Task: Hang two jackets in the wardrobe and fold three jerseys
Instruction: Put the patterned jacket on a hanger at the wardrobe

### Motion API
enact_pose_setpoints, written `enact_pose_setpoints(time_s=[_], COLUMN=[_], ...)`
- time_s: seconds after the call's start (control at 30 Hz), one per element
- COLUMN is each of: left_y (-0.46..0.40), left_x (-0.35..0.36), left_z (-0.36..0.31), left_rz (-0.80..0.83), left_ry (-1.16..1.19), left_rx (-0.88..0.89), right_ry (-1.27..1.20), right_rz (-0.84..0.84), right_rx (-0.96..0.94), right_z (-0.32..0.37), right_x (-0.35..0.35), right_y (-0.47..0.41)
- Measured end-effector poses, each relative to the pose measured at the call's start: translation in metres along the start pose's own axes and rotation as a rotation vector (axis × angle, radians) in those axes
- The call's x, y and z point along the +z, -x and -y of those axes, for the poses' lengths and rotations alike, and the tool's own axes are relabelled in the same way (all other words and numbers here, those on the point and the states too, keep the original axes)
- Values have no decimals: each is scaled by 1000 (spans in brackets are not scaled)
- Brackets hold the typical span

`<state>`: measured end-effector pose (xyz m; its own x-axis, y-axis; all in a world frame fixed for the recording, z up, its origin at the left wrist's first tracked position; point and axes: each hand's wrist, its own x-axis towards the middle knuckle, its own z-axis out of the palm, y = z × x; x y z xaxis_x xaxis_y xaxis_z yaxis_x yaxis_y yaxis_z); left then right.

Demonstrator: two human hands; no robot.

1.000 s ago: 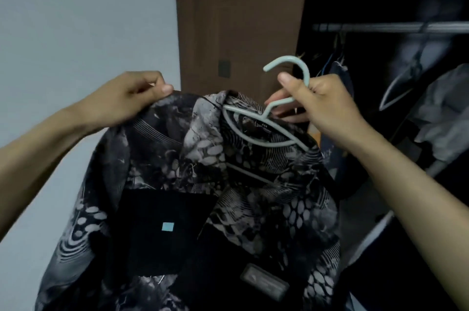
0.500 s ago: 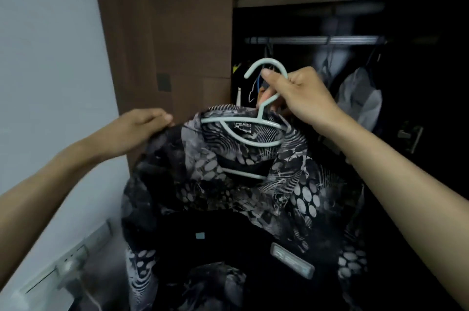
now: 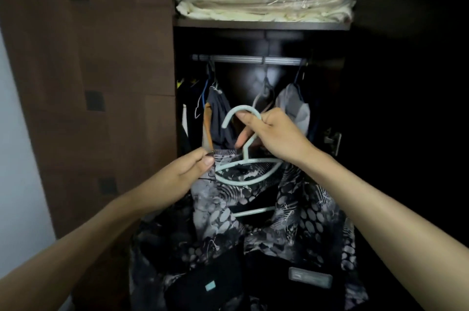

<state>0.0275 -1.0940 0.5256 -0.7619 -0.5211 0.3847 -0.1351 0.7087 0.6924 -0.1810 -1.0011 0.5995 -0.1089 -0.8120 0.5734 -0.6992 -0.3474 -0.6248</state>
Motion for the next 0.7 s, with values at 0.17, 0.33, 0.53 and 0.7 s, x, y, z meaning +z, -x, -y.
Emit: enact_pose_setpoints(time_s=[0.17,0.33,0.53,0.7], left_y=[-13,-12,-19,-32], left_x=[-11,-18,-15,-27], left_z=[-4,3,-3,-11], left_rz=[10,19,-17,-124], left_ry=[-60,-190,-401,-508], left_rx=[143,151,60,252], right_ry=[75,84,72,-92], right_rz=[-55,-107,-194,289], right_rx=[40,97,177,449], right_z=[3,-4,-4,7], right_x=[-17,-16,-18,-50], right_y=[7,12,8,32])
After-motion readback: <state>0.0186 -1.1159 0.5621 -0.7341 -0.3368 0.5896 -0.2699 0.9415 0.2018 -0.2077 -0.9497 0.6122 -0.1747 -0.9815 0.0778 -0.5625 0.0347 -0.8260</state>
